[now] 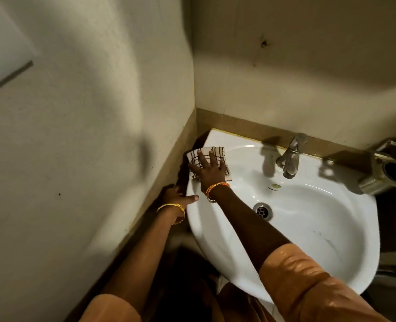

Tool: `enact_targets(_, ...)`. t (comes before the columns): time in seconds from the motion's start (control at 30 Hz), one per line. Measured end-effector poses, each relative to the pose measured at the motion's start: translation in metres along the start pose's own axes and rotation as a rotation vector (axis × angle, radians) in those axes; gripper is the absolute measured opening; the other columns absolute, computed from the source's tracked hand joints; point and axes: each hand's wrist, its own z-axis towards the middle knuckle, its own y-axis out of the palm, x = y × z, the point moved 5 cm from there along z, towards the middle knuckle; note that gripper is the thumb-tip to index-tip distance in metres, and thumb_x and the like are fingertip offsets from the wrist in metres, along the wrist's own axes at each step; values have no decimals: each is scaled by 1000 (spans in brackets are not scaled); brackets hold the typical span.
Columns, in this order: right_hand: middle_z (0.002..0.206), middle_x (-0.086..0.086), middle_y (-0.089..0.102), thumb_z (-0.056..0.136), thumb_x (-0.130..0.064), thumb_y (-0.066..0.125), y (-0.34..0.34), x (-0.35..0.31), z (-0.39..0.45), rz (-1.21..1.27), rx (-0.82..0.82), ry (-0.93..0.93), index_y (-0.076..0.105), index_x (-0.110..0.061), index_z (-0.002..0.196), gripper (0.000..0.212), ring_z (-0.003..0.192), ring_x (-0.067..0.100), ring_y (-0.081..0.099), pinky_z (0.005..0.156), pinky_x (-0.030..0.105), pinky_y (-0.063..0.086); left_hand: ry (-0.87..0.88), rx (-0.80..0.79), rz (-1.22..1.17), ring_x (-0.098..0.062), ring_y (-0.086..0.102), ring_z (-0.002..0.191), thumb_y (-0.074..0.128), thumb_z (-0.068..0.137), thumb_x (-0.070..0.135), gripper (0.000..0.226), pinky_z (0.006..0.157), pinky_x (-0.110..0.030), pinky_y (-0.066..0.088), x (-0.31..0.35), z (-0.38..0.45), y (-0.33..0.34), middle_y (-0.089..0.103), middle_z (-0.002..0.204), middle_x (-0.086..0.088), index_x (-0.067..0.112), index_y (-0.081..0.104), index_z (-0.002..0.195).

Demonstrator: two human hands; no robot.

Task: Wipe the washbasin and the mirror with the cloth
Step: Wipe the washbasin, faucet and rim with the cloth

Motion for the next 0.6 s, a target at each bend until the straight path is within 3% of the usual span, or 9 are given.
enact_targets(0.03,161,1,-5,95,-14,48,0,-2,-7,-17,-22,-43,25,-37,147,62,146,35,-10,115,59,3,-53,-12,-110,-35,55,117,77,74,7,76,90,-43,52,-7,-2,-3,54,134,-13,11,40,140)
enact_targets(0.07,161,1,-6,94,-14,49,2,-6,-17,-17,-40,-84,26,-37,147,63,146,35,-10,116,59,3,-90,-35,-245,-34,54,118,73,75,2,72,87,-43,51,-15,-4,-7,53,132,-13,13,41,138)
enact_targets(0.13,160,1,-7,92,-13,51,13,-19,-45,38,-69,-157,26,-36,147,66,146,35,-11,116,59,4,-147,-109,-482,-28,57,103,57,84,0,21,81,-42,49,-29,-7,-9,60,105,-10,11,58,103)
enact_targets(0.17,160,2,-6,90,-10,54,22,-27,-60,78,-68,-190,28,-36,147,67,146,35,-10,115,59,5,-181,-131,-584,-26,57,89,49,87,5,11,76,-40,48,-32,-10,-10,58,90,-8,12,57,83)
enact_targets(0.23,160,5,6,80,-1,61,37,-41,-86,166,16,-265,42,-32,141,72,145,40,0,112,64,13,-210,-128,-728,-22,54,74,44,87,19,19,69,-34,45,-36,-10,-12,56,79,-5,15,56,73)
enact_targets(0.3,159,5,12,75,4,62,44,-43,-93,223,24,-261,50,-31,136,72,145,41,4,110,64,18,-192,-122,-743,-21,56,77,46,86,33,22,69,-31,46,-36,-10,-11,60,84,-5,17,62,86)
enact_targets(0.43,161,-2,-6,91,-13,52,25,-27,-51,117,-102,-160,33,-37,145,62,146,34,-11,117,55,12,-156,-130,-702,-29,53,105,50,84,48,54,90,-41,43,-35,-12,-5,56,118,-10,16,53,127)
enact_targets(0.6,161,-5,-2,92,-8,49,-5,-4,6,124,-133,-5,38,-38,141,60,146,31,-12,117,57,7,-154,-70,-658,-30,41,131,43,91,48,56,103,-41,34,-34,-20,3,48,138,-12,11,51,132)
